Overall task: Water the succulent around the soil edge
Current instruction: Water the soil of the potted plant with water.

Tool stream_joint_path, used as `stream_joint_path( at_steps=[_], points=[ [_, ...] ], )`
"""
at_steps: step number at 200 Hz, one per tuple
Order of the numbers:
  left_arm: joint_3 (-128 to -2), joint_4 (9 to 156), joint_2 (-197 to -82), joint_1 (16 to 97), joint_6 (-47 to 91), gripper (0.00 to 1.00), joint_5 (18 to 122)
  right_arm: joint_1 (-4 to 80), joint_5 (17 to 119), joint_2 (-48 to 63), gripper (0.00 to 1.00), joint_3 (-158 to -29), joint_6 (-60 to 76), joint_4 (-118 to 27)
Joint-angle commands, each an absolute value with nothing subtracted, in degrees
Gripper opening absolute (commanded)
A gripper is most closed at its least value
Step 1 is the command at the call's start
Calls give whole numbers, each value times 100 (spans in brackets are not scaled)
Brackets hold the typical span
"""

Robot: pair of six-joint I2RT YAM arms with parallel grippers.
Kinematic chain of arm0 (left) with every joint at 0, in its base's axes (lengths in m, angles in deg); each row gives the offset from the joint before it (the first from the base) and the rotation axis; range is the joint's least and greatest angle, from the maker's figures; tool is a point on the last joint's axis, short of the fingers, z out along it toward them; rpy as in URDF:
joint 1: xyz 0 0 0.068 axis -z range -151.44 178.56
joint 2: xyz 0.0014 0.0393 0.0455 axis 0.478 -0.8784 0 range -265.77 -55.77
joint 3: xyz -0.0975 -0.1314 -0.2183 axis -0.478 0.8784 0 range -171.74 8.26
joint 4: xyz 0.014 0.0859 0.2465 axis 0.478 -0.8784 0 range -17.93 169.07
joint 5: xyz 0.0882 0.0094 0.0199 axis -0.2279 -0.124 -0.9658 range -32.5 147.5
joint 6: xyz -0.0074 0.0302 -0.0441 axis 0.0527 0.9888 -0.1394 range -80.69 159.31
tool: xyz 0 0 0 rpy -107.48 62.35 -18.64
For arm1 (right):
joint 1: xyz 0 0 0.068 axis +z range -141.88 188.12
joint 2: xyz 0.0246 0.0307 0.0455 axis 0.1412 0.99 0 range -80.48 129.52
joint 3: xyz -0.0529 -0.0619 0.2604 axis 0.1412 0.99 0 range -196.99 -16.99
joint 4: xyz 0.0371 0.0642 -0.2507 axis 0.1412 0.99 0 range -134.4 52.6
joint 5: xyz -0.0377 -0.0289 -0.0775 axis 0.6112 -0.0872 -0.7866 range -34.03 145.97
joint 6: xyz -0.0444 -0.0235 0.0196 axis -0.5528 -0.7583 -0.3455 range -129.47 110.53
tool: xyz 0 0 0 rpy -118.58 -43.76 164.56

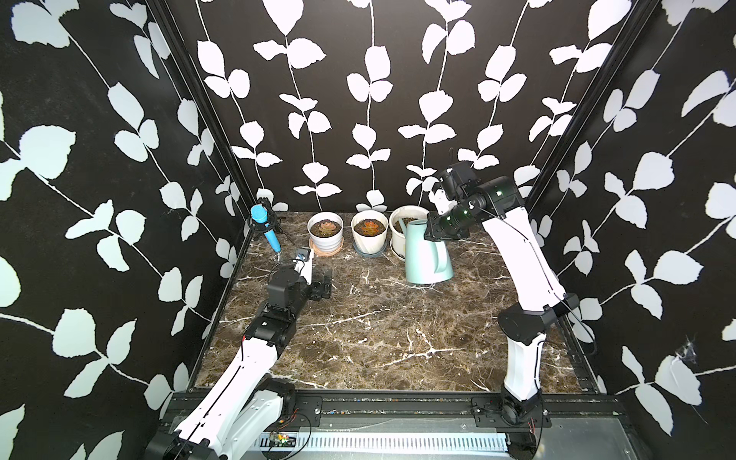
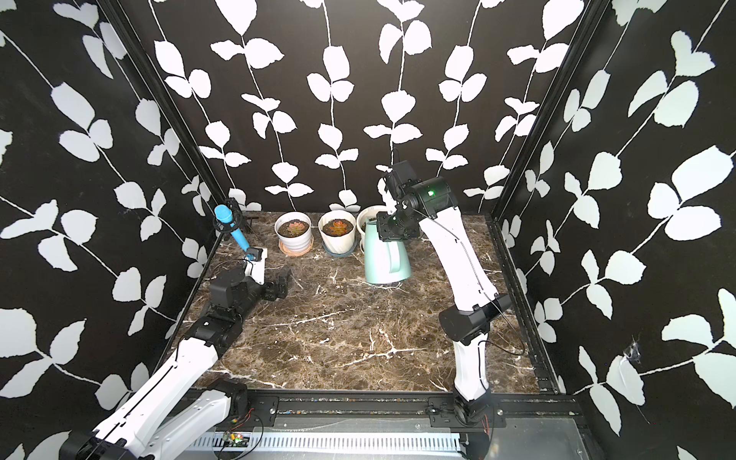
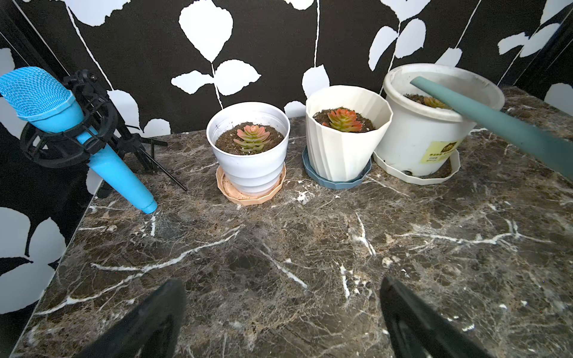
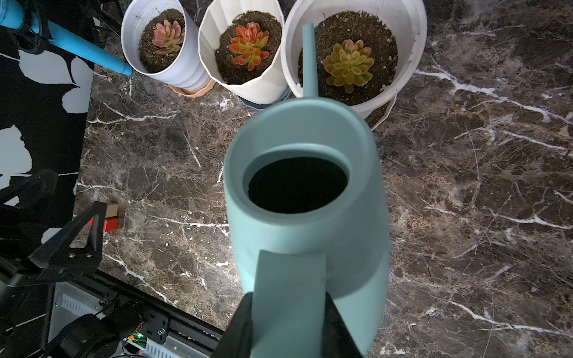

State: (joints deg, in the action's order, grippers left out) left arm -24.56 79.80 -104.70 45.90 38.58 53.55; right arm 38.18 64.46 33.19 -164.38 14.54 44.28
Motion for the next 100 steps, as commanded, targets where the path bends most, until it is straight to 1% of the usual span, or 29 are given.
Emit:
stream_joint_path(
  at_steps=[1, 100],
  points=[
    [-2358, 8100, -10359, 4622, 3931, 99, 5310, 3758, 6559, 3350, 0, -16719, 1496, 4119],
    [-2347, 8091, -10344, 4640, 3950, 99, 5302, 3591, 6318, 3274, 0, -16547, 1558, 3743]
  ],
)
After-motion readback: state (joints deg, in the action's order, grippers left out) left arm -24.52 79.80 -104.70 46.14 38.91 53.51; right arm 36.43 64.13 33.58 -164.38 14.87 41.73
